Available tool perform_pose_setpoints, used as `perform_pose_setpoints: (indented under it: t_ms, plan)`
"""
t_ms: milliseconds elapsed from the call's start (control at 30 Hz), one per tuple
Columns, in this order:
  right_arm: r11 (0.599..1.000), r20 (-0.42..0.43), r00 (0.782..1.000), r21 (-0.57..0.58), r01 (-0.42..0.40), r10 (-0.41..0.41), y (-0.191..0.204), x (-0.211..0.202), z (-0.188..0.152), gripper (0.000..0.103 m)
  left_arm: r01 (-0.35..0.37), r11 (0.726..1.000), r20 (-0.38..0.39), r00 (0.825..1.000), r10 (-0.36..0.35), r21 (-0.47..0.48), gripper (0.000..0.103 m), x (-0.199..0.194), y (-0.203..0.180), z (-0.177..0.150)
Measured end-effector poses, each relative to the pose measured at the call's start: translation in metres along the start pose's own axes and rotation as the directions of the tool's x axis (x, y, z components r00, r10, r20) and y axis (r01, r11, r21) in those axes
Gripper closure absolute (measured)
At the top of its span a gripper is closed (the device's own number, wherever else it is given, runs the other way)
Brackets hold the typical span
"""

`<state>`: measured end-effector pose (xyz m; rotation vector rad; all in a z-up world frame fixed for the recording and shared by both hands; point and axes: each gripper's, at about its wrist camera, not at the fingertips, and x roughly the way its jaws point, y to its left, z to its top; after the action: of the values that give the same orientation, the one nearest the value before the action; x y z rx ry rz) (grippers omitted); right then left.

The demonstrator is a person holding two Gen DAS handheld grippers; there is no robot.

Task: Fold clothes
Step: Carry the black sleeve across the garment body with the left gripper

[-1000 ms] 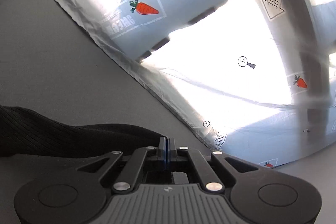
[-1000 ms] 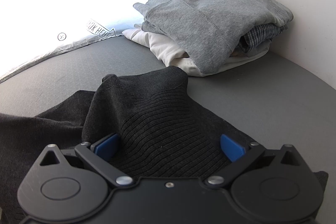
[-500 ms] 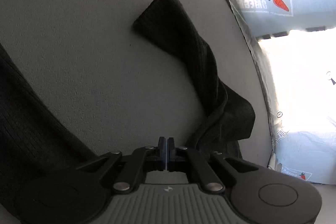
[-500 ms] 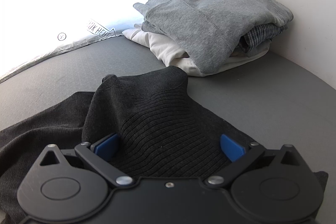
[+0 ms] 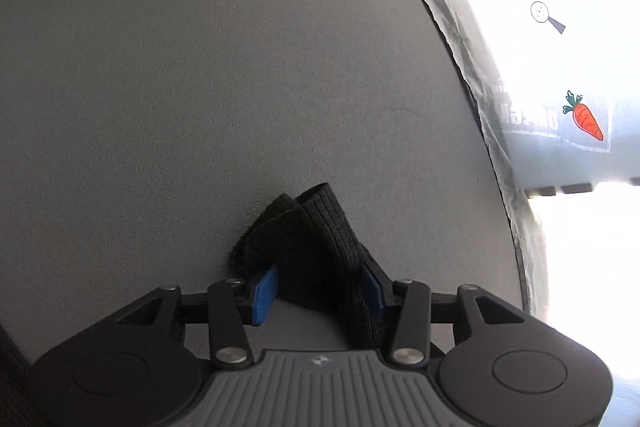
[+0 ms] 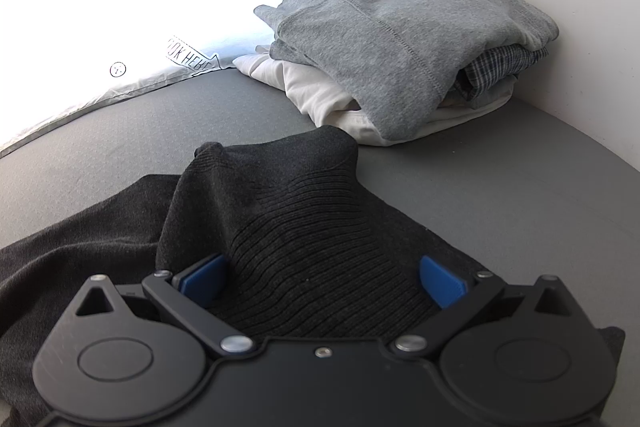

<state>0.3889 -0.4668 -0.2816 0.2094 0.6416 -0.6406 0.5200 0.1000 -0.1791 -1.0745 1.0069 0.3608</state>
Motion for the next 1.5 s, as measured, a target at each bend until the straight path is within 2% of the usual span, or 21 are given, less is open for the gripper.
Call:
perform_pose_setpoints:
  t_ms: [67, 100, 167, 233, 300, 400, 467, 500, 533, 567, 600, 700, 767, 833, 900, 967, 1100, 1200, 1367, 1433, 1500]
  plan:
    - [1.0, 0.0, 1.0, 0.0, 0.0, 0.0, 0.0, 0.0, 0.0, 0.0, -0.001, 1.0, 0.017, 1.0, 0.001, 0.0, 0.067, 0.006, -0.006, 0.005]
    - [1.0, 0.0, 1.0, 0.0, 0.0, 0.0, 0.0, 0.0, 0.0, 0.0, 0.009, 1.0, 0.02, 1.0, -0.01, 0.002, 0.096, 0.008, -0.008, 0.007]
    - [1.0, 0.0, 1.0, 0.0, 0.0, 0.0, 0.0, 0.0, 0.0, 0.0, 0.071, 0.997, 0.021, 0.997, -0.071, 0.012, 0.099, 0.009, -0.015, 0.012]
    - [1.0, 0.0, 1.0, 0.0, 0.0, 0.0, 0.0, 0.0, 0.0, 0.0, 0.179, 0.982, 0.031, 0.983, -0.181, 0.061, 0.099, -0.003, -0.026, 0.014]
    - [1.0, 0.0, 1.0, 0.0, 0.0, 0.0, 0.0, 0.0, 0.0, 0.0, 0.288, 0.948, 0.051, 0.954, -0.297, 0.135, 0.099, -0.02, -0.036, 0.015]
    - [1.0, 0.0, 1.0, 0.0, 0.0, 0.0, 0.0, 0.0, 0.0, 0.0, 0.453, 0.855, 0.087, 0.869, -0.486, 0.25, 0.098, -0.05, -0.041, 0.017]
    - [1.0, 0.0, 1.0, 0.0, 0.0, 0.0, 0.0, 0.0, 0.0, 0.0, 0.41, 0.865, 0.143, 0.875, -0.462, 0.289, 0.093, -0.06, -0.031, 0.022]
    - [1.0, 0.0, 1.0, 0.0, 0.0, 0.0, 0.0, 0.0, 0.0, 0.0, 0.357, 0.885, 0.173, 0.892, -0.418, 0.297, 0.092, -0.062, -0.023, 0.025]
    - [1.0, 0.0, 1.0, 0.0, 0.0, 0.0, 0.0, 0.0, 0.0, 0.0, 0.24, 0.928, 0.206, 0.93, -0.303, 0.283, 0.092, -0.057, -0.011, 0.029]
    - [1.0, 0.0, 1.0, 0.0, 0.0, 0.0, 0.0, 0.0, 0.0, 0.0, 0.119, 0.957, 0.237, 0.954, -0.184, 0.266, 0.092, -0.052, 0.002, 0.034]
    - [1.0, 0.0, 1.0, 0.0, 0.0, 0.0, 0.0, 0.0, 0.0, 0.0, 0.029, 0.972, 0.259, 0.962, -0.091, 0.234, 0.093, -0.048, 0.015, 0.037]
    - [1.0, 0.0, 1.0, 0.0, 0.0, 0.0, 0.0, 0.0, 0.0, 0.0, -0.023, 0.997, 0.264, 0.964, 0.001, 0.078, 0.093, -0.044, 0.06, 0.042]
    - [1.0, 0.0, 1.0, -0.001, 0.0, 0.0, 0.0, 0.0, 0.0, 0.0, 0.027, 0.999, 0.253, 0.967, -0.034, 0.03, 0.088, -0.049, 0.074, 0.036]
    - [1.0, 0.0, 1.0, -0.001, 0.0, 0.0, 0.0, 0.0, 0.0, 0.0, 0.089, 0.996, 0.245, 0.965, -0.09, 0.013, 0.075, -0.051, 0.079, 0.027]
    - [1.0, 0.0, 1.0, -0.001, 0.0, 0.0, 0.0, 0.0, 0.0, 0.0, 0.159, 0.987, 0.225, 0.962, -0.153, -0.007, 0.064, -0.05, 0.07, 0.019]
    - [1.0, 0.0, 1.0, -0.001, 0.0, 0.0, 0.0, 0.0, 0.0, 0.0, 0.19, 0.982, 0.186, 0.964, -0.189, 0.011, 0.06, -0.043, 0.054, 0.012]
    - [1.0, -0.001, 1.0, -0.001, 0.0, 0.0, 0.0, 0.0, 0.0, 0.0, 0.078, 0.975, 0.132, 0.985, -0.107, 0.209, 0.051, -0.018, 0.006, -0.005]
    - [1.0, -0.001, 1.0, -0.001, 0.0, 0.0, 0.0, 0.0, 0.0, 0.0, -0.047, 0.959, 0.137, 0.991, 0.009, 0.279, 0.051, 0.003, -0.018, -0.018]
    - [1.0, -0.001, 1.0, 0.0, 0.0, 0.0, 0.0, 0.0, 0.0, 0.0, -0.147, 0.93, 0.155, 0.983, 0.099, 0.336, 0.056, 0.021, -0.028, -0.026]
    - [1.0, -0.001, 1.0, 0.0, 0.0, 0.0, 0.0, 0.0, 0.0, 0.0, -0.159, 0.924, 0.165, 0.981, 0.106, 0.348, 0.093, 0.015, -0.021, -0.028]
    - [1.0, -0.001, 1.0, 0.001, 0.0, 0.0, 0.0, 0.0, 0.0, 0.0, -0.144, 0.934, 0.155, 0.983, 0.097, 0.328, 0.09, 0.006, -0.009, -0.028]
